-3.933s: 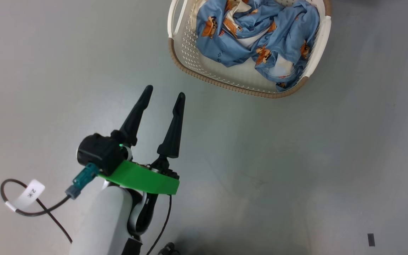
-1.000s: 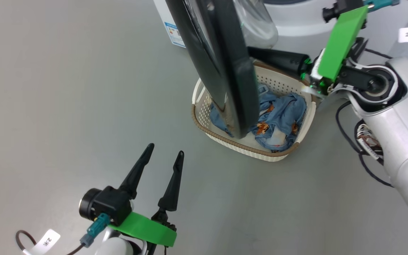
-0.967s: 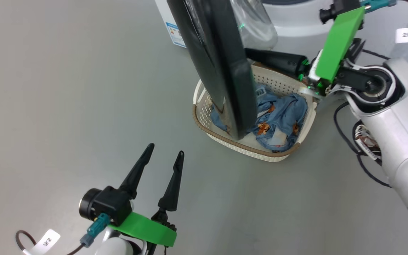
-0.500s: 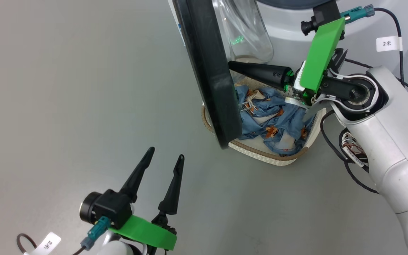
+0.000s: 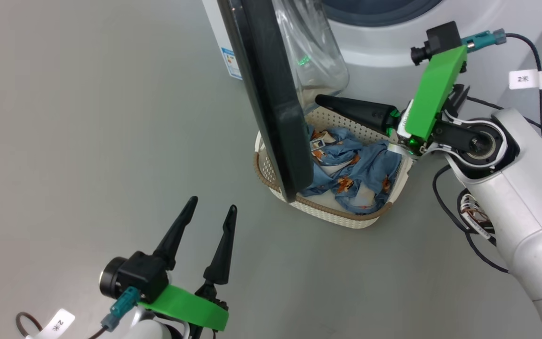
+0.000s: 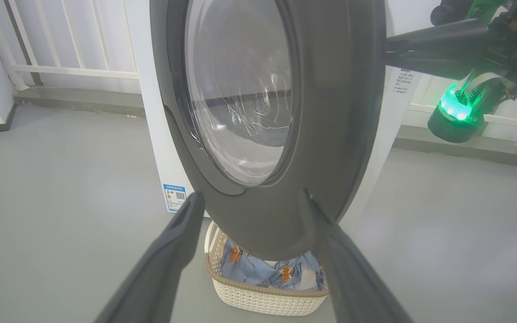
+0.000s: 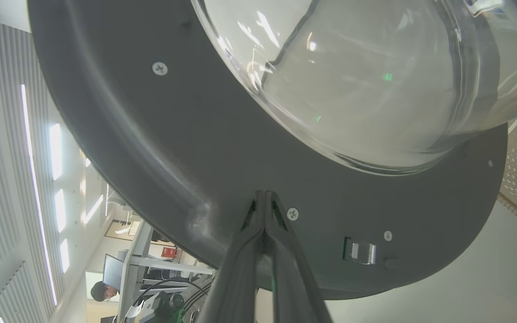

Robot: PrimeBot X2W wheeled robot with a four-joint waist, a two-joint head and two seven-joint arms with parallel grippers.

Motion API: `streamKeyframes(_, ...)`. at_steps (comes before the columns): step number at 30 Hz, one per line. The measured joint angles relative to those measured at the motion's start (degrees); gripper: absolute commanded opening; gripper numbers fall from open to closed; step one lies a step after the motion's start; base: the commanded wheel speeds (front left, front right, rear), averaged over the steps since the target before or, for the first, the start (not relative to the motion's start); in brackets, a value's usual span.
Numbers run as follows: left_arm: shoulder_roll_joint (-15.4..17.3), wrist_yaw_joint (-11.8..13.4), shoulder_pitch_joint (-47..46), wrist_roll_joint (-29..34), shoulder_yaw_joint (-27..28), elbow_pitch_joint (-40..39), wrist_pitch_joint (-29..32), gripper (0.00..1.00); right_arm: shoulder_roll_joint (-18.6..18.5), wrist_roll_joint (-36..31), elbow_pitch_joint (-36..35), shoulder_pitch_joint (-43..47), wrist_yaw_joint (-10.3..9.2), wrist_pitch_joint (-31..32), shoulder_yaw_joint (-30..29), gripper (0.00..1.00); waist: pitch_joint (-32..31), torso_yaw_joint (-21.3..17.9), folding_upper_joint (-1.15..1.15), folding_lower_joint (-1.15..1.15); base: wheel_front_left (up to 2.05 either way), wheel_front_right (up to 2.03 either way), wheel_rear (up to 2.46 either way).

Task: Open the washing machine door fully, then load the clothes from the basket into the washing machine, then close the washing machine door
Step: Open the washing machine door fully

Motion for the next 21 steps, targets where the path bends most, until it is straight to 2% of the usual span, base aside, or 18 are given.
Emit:
streamKeyframes(2,0.0,-0.1,0.0,0.0,0.4,0.3,0.0,1.0,-0.6,-0.6,-0.5,0.9,0.0,-0.7,-0.1,0.38,-0.6,-0.5,0.0,0.0,0.0,0.0,0.0)
streamKeyframes(4,0.0,-0.1,0.1,0.1,1.1,0.7,0.0,1.0,-1.1,-0.7,-0.8,1.9,0.0,-1.5,-0.4,0.47,-1.2,-1.1,0.0,0.0,0.0,0.0,0.0)
streamKeyframes(5,0.1,-0.1,0.1,0.4,1.5,1.0,0.0,1.0,-1.3,-0.8,-0.9,2.5,0.0,-1.9,-0.4,0.64,-1.6,-1.4,0.0,0.0,0.0,0.0,0.0)
streamKeyframes(6,0.2,-0.2,0.2,0.4,1.8,1.1,0.0,1.0,-1.5,-0.9,-1.2,3.2,0.0,-2.4,-0.5,0.89,-1.9,-1.6,0.0,0.0,0.0,0.0,0.0)
streamKeyframes(7,0.4,-0.3,0.4,0.4,2.1,1.2,0.0,1.0,-1.7,-1.0,-1.5,3.9,0.0,-3.1,-0.9,1.0,-2.3,-1.9,0.0,0.0,0.0,0.0,0.0)
streamKeyframes(21,4.4,-0.5,3.8,0.4,4.8,1.4,0.0,1.0,-5.7,-4.4,-4.7,13.5,0.0,-11.5,-1.2,1.0,-6.9,-7.9,0.0,0.0,0.0,0.0,0.0)
